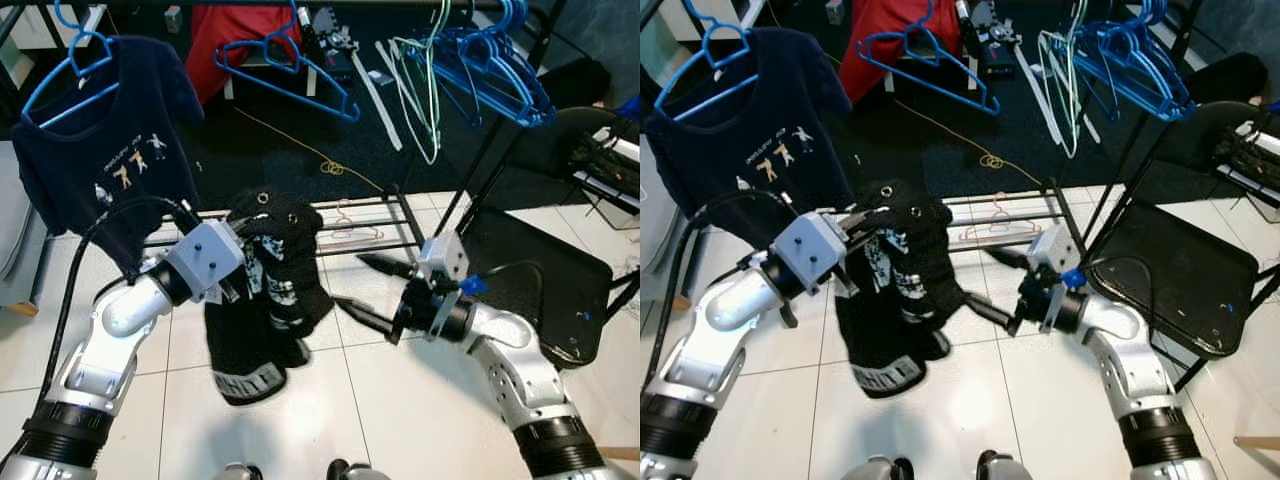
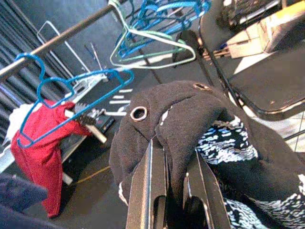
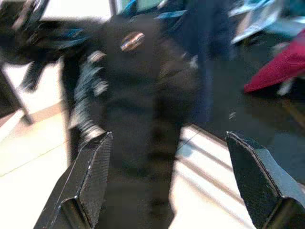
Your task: Hang hanger
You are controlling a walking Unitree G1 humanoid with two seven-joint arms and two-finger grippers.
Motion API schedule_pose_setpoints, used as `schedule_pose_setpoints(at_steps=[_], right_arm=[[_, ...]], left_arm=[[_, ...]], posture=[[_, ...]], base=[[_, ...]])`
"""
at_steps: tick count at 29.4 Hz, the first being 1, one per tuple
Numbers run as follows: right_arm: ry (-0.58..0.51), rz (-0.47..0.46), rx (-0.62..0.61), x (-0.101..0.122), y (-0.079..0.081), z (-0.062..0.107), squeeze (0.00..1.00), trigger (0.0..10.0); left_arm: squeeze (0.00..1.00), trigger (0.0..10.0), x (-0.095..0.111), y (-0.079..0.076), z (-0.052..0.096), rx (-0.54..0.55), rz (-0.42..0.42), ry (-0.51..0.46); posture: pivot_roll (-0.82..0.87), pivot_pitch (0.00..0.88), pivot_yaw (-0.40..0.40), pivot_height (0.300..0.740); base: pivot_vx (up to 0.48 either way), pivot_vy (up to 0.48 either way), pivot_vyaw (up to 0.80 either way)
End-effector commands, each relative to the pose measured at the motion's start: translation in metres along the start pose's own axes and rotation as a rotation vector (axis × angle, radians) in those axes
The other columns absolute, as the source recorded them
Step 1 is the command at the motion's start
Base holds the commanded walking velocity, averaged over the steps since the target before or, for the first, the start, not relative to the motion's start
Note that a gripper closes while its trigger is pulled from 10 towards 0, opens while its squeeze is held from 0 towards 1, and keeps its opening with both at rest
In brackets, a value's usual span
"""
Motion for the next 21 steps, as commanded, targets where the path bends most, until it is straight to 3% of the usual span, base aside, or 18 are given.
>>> schedule_pose_setpoints(at_steps=[1, 4, 5, 7, 8, 9, 11, 13, 17, 19, 20, 21], right_arm=[[-0.054, -0.02, -0.044, 0.007, -0.004, 0.004, 0.87, 10.0], [-0.114, -0.112, -0.033, 0.01, -0.001, 0.004, 0.87, 10.0], [-0.131, -0.216, 0.005, 0.008, 0.004, 0.002, 0.63, 10.0], [-0.131, -0.216, 0.005, 0.008, 0.004, 0.002, 0.63, 10.0], [-0.147, -0.313, 0.045, 0.006, 0.009, 0.0, 0.45, 10.0], [-0.164, -0.422, 0.103, 0.005, 0.015, -0.001, 0.0, 10.0], [-0.171, -0.532, 0.203, 0.004, 0.023, -0.005, 0.0, 10.0], [-0.149, -0.561, 0.234, 0.0, 0.025, -0.007, 0.0, 10.0], [-0.118, -0.521, 0.248, -0.004, 0.025, -0.006, 0.0, 10.0], [-0.118, -0.462, 0.195, -0.005, 0.016, -0.006, 0.0, 10.0], [-0.153, -0.394, 0.097, 0.001, 0.002, -0.007, 0.0, 10.0], [-0.173, -0.381, 0.063, 0.004, -0.003, -0.007, 0.0, 10.0]], left_arm=[[0.0, 10.0, 0.009, -0.002, 0.001, -0.048, -0.023, -0.052], [0.0, 10.0, 0.011, -0.005, 0.0, -0.069, -0.004, -0.067], [0.0, 10.0, 0.015, -0.006, -0.003, -0.073, 0.007, -0.085], [0.0, 10.0, 0.015, -0.006, -0.003, -0.073, 0.007, -0.085], [0.0, 10.0, 0.019, -0.008, -0.005, -0.08, 0.014, -0.104], [0.0, 10.0, 0.023, -0.009, -0.008, -0.087, 0.018, -0.121], [0.0, 10.0, 0.03, -0.008, -0.014, -0.088, 0.033, -0.156], [0.0, 10.0, 0.035, -0.008, -0.018, -0.088, 0.047, -0.18], [0.0, 10.0, 0.04, -0.009, -0.02, -0.094, 0.058, -0.202], [0.0, 10.0, 0.045, -0.008, -0.022, -0.097, 0.066, -0.222], [0.0, 10.0, 0.047, -0.009, -0.022, -0.117, 0.07, -0.229], [0.0, 10.0, 0.047, -0.01, -0.022, -0.127, 0.071, -0.23]], posture=[[-0.05, 0.215, -0.024, 0.74], [-0.05, 0.21, -0.021, 0.74], [-0.04, 0.217, -0.021, 0.74], [-0.04, 0.217, -0.021, 0.74], [-0.03, 0.206, -0.019, 0.74], [-0.03, 0.206, -0.019, 0.74], [-0.03, 0.215, -0.018, 0.74], [-0.03, 0.216, -0.017, 0.74], [-0.02, 0.217, -0.021, 0.74], [-0.02, 0.223, -0.02, 0.74], [-0.02, 0.208, -0.017, 0.74], [-0.02, 0.208, -0.017, 0.74]], base=[[0.0, 0.0, 0.0], [0.0, 0.0, 0.0], [0.0, 0.0, 0.0], [0.0, 0.0, 0.0], [0.0, 0.0, 0.0], [0.0, 0.0, 0.0], [0.0, 0.0, 0.0], [0.0, 0.0, 0.0], [0.0, 0.0, 0.0], [0.0, 0.0, 0.0], [0.0, 0.0, 0.0], [0.0, 0.0, 0.0]])
Point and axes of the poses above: a point about 5 cm out from each wrist's last joint towards the gripper, its own z axis pointing back from the gripper into the wrist, its own x axis along the axis of the wrist's last joint, y = z × x, the point moved 1 cm from there along -z, pointing out of the wrist towards the gripper, and after that the axes turned 4 degrees about z, right-handed, at the moved point
